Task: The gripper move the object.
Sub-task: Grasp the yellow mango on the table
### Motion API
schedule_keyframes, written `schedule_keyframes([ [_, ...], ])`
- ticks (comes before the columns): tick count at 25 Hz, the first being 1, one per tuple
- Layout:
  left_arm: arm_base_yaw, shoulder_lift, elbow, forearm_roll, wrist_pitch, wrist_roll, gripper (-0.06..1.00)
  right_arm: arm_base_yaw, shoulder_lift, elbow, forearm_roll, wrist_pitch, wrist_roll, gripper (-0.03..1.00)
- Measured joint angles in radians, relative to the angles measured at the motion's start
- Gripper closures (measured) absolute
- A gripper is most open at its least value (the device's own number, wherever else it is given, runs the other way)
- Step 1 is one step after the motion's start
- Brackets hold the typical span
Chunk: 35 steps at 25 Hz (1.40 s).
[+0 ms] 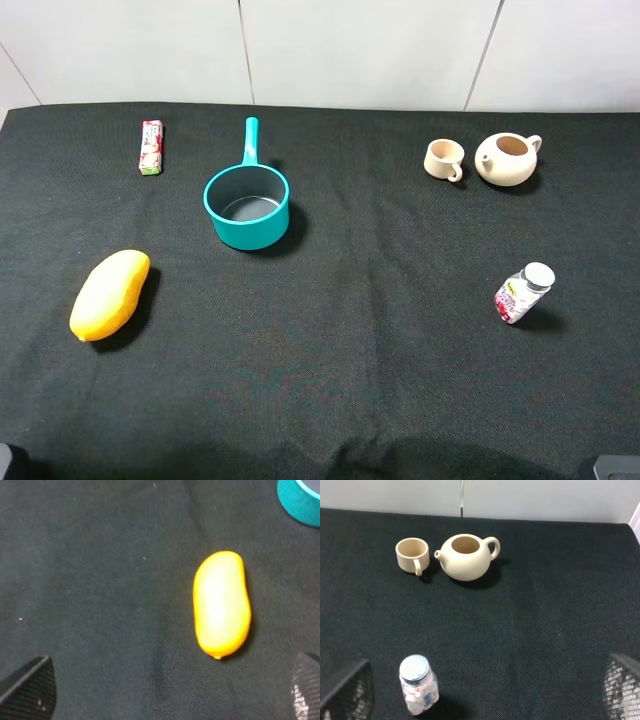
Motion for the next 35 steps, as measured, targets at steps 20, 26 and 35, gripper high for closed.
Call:
schedule_keyframes([
  [20,0.0,0.425,-0.037,-0.063,-0.018,0.02,-0.05,0.0,0.0,0.0,0.0,0.0,0.0,0.27],
  [26,0.0,0.5,-0.037,-0.063,-0.054,0.024,-0.05,0.0,0.0,0.0,0.0,0.0,0.0,0.27],
  [35,0.0,0.618,-0.037,-0.063,-0.114,0.047,-0.05,0.0,0.0,0.0,0.0,0.0,0.0,0.27],
])
